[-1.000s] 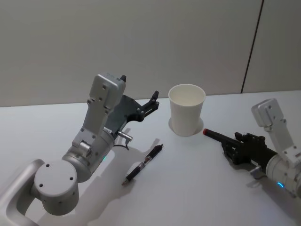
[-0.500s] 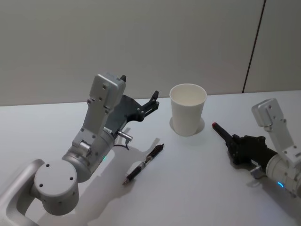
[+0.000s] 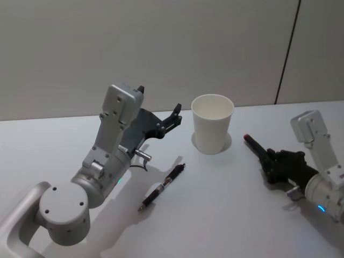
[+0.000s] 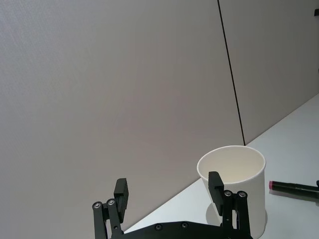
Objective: Place the pen into the pen holder.
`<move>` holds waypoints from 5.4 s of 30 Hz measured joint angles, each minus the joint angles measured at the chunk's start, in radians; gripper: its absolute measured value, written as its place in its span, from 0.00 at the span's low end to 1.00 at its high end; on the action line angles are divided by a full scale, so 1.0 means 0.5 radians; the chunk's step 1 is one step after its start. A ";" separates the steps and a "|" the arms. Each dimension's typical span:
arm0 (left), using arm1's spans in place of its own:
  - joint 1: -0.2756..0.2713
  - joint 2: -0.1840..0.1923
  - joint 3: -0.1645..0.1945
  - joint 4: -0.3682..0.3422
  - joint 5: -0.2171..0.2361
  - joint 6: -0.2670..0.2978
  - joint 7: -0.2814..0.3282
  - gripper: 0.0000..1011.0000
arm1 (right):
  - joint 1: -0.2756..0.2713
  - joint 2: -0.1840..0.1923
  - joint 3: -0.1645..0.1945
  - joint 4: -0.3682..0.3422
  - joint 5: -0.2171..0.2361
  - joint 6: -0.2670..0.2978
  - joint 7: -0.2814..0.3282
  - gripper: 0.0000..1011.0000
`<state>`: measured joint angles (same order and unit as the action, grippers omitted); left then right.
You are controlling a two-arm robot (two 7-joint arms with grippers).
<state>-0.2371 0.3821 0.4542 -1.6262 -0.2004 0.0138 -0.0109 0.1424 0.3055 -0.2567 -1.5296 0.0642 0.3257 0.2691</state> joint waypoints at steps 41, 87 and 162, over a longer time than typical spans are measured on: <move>0.000 0.000 0.000 0.000 0.000 0.000 0.000 0.99 | 0.202 -0.079 0.070 0.099 0.205 -1.115 -0.047 0.18; 0.000 0.000 0.000 0.000 0.000 0.000 0.000 0.99 | 0.768 -0.444 -0.099 1.033 0.183 -1.780 0.221 0.18; 0.000 0.000 0.000 0.000 0.000 0.000 0.000 0.99 | 0.507 -0.296 -0.020 0.611 0.215 -1.440 0.017 0.99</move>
<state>-0.2371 0.3821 0.4542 -1.6262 -0.2004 0.0138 -0.0109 0.3960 0.1576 -0.2666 -1.2239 0.1715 -0.3941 0.2775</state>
